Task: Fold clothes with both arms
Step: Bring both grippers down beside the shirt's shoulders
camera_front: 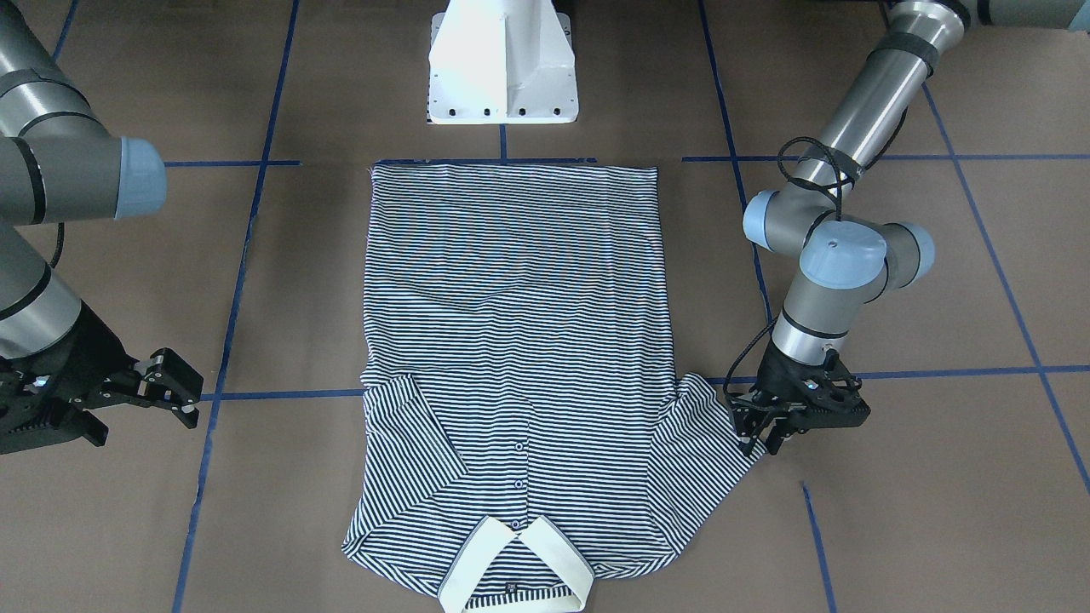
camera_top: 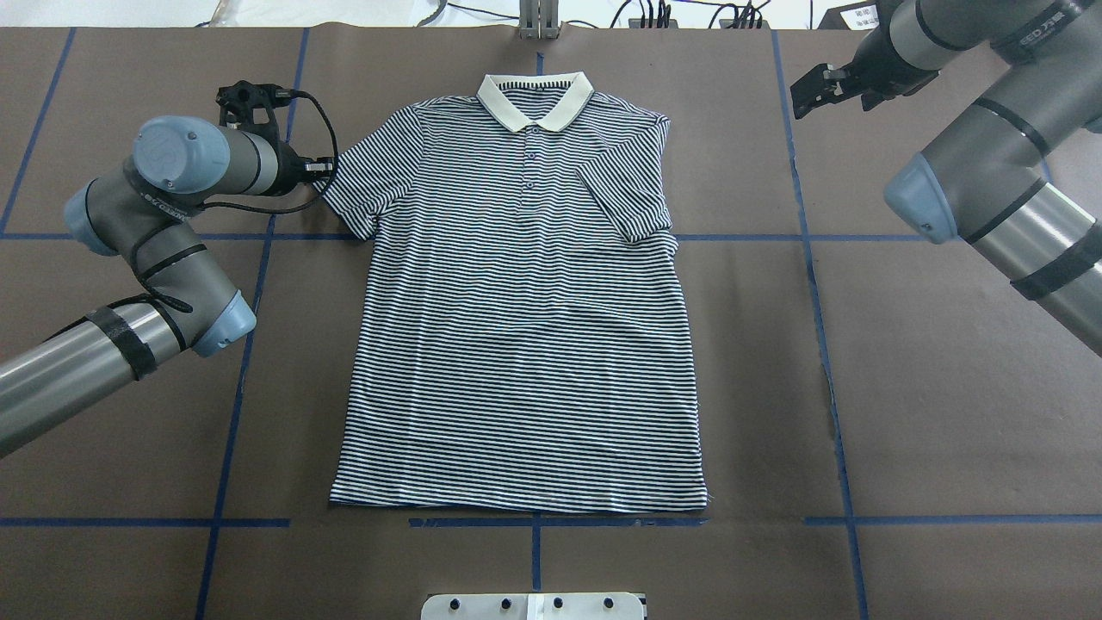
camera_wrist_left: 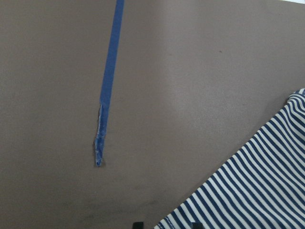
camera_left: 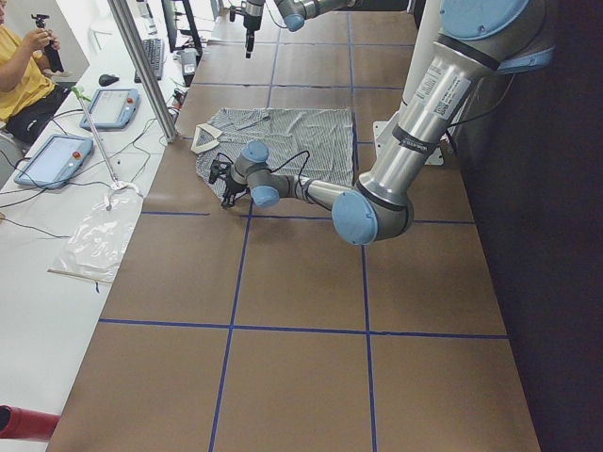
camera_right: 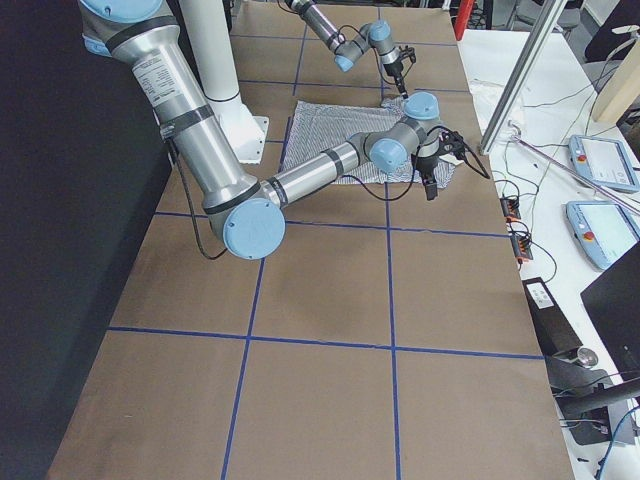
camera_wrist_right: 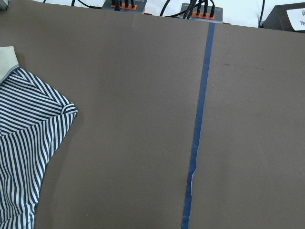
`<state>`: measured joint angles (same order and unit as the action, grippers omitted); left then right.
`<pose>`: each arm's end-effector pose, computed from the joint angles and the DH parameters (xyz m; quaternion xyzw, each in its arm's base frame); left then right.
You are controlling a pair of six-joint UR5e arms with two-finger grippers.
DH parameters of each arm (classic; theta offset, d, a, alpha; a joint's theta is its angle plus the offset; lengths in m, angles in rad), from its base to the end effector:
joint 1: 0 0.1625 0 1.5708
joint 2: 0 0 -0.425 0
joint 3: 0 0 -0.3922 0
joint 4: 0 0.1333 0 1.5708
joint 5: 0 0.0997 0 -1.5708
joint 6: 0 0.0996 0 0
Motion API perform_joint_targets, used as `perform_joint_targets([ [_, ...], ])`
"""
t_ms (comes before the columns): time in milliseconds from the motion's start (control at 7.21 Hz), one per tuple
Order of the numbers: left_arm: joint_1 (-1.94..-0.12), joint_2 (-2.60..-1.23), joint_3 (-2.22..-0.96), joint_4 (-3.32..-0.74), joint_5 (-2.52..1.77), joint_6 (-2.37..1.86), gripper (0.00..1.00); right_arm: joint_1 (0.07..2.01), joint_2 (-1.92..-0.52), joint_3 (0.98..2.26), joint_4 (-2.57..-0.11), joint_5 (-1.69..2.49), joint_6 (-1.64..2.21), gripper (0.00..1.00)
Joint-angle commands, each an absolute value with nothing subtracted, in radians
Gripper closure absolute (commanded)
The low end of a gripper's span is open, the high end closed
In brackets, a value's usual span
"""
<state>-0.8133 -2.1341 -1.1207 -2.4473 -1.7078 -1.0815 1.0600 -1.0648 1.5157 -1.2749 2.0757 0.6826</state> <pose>0.4310 -0.6299 0.4484 0.2393 0.4133 -0.1095 0.8717 -0.2637 -0.6447 0.3596 0.1615 -0.3909 -0.0134 0.9061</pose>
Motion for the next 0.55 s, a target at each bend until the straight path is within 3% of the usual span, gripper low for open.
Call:
perform_joint_targets([
  [0,-0.816,-2.135,-1.12,-2.451,-1.709,-1.057,0.65,1.06,-1.066,1.516,-1.275,2.075,0.683,0.0],
  [277,-0.818,-2.134,-1.132,-2.456,-1.709,-1.057,0.79,1.06,-1.068,1.517,-1.275,2.074,0.683,0.0],
  [416,-0.818,-2.134,-1.132,-2.459,-1.712,-1.057,1.0,1.06,-1.068,1.517,-1.275,2.074,0.683,0.0],
])
